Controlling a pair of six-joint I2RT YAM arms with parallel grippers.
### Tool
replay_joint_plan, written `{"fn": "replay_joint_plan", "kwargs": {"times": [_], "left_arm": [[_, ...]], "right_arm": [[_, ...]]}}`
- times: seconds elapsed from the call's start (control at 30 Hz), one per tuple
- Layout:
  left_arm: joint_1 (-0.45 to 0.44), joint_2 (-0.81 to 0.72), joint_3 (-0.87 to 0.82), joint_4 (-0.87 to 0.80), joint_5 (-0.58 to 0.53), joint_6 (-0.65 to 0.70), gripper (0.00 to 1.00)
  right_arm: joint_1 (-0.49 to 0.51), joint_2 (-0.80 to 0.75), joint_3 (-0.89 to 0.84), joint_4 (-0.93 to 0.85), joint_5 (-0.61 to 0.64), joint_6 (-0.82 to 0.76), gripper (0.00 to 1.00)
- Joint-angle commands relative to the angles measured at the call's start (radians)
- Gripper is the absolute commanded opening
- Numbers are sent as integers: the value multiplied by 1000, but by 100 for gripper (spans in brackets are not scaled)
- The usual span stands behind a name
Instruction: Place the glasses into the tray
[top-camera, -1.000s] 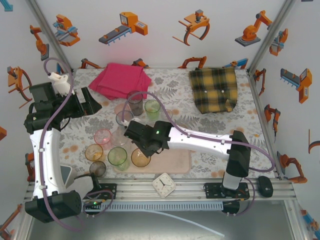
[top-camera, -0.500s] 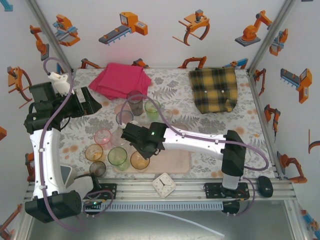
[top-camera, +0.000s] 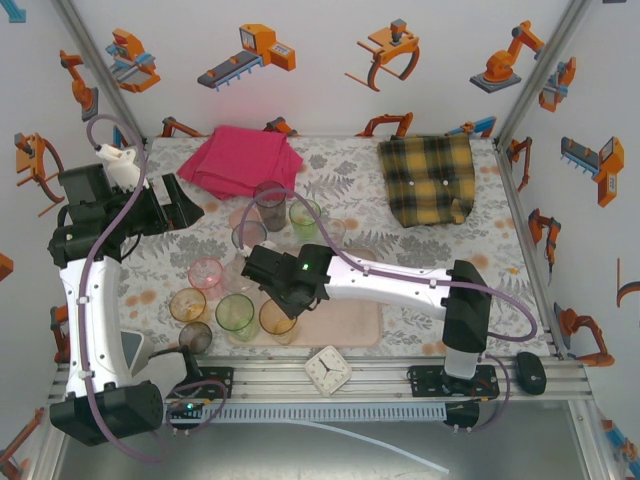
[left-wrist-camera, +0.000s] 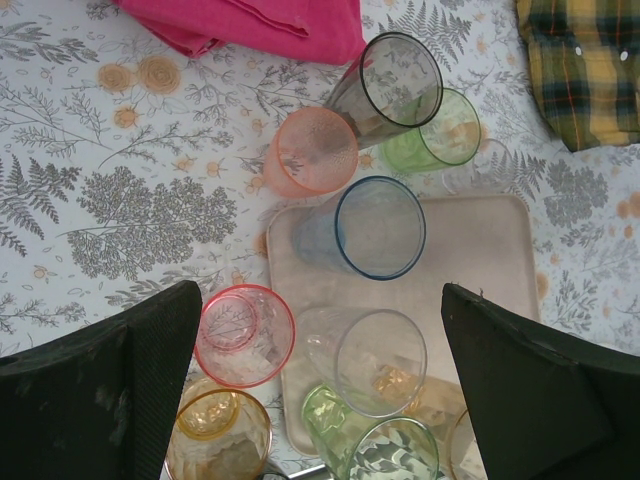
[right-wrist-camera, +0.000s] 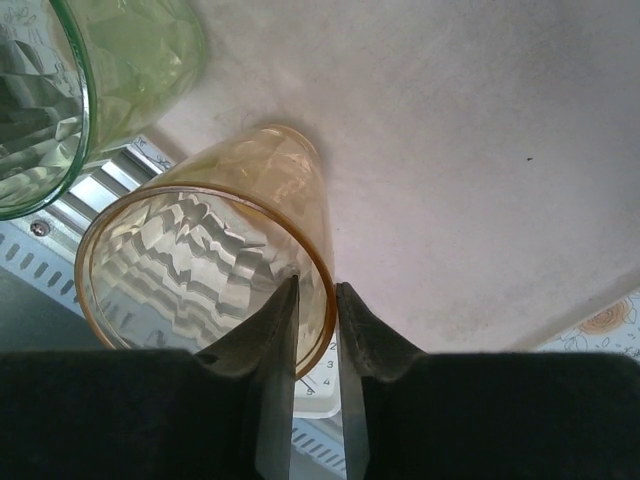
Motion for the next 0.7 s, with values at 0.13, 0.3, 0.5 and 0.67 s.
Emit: {"fn": "replay_joint_plan", "kwargs": {"times": [0.13, 0.3, 0.5, 0.67], "left_arm": [[5, -14, -2, 12, 30, -15, 97], [5, -16, -2, 12, 30, -15, 97], [5, -21, -5, 12, 28, -14, 97], [5, -22, -5, 12, 29, -16, 97]], "right_arm": [[6, 4, 35, -5, 13, 4, 29], [6, 8, 32, 0, 15, 0, 28], [5, 13, 30, 17, -5, 0, 27], [4, 15, 24, 22, -13, -1, 24]]}}
